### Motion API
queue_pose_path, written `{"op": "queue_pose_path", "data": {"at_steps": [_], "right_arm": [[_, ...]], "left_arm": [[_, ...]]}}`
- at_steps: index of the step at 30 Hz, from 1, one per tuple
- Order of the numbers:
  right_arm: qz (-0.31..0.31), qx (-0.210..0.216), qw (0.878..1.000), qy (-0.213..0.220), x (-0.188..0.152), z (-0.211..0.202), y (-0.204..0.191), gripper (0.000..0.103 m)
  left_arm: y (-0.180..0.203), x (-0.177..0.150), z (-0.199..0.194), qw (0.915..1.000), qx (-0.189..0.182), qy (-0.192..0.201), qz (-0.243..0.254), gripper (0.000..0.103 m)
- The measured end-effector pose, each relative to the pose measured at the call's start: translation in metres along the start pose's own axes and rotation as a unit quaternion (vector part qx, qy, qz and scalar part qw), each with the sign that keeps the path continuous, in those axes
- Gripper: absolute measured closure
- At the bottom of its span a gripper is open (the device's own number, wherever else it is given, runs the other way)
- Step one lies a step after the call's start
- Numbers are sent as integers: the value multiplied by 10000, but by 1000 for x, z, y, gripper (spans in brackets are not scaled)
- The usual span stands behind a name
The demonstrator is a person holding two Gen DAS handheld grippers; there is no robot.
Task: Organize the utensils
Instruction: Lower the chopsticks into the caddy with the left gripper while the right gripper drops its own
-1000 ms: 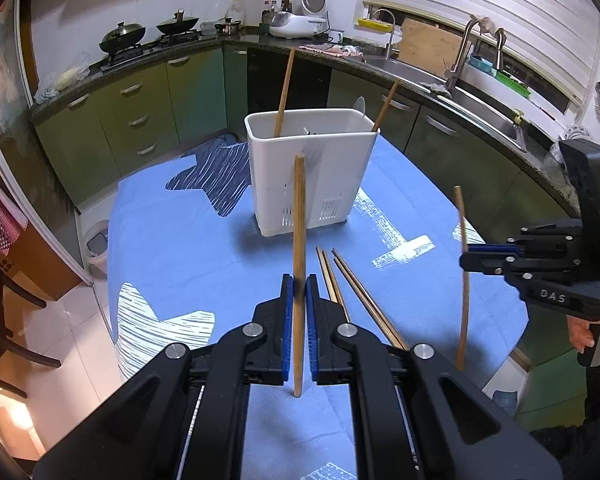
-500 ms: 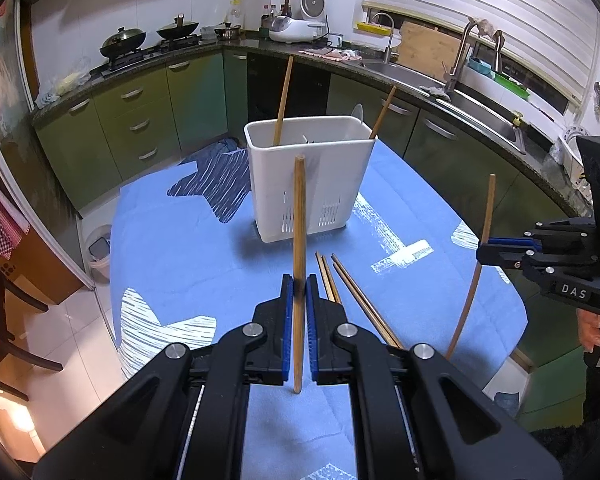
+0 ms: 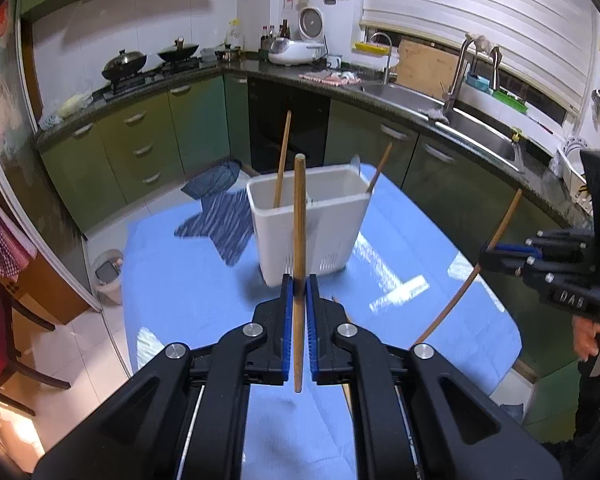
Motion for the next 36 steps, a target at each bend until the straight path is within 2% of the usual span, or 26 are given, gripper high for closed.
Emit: {"op": "queue_pose_path", "data": {"at_steps": [8,15,20,26,30,36], "right_arm": [[36,30,10000,-16,3,2,8,96],[119,-1,9999,-65,2,7,20,96],[155,-41,9998,-90,-1,8,29,96],[196,-88,9997,-122,0,9,36,96],[203,-99,9997,-106,2,5,33,96],[197,-61,9997,138,21,-14,26,96]], "left_arm": [[4,65,-21,9993,-6,382,37,97],[7,123,-39,9939,176,1075,149,97],[1,151,-30,9882,484,1435,228,97],[-20,153,10,9899,546,1306,63,97],[-35,144,34,9933,560,1004,-79,96],[-42,125,35,9958,442,780,-163,96]]}}
Point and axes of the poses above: each gripper's, at about its wrist camera, not at the fingertips, and z roughly the way its jaws point, y to its right, x to its top, the point moved 5 cm from there along z, roughly the way its jaws point, and after that the axes turned 15 degrees about -x, right-handed, at the moved point
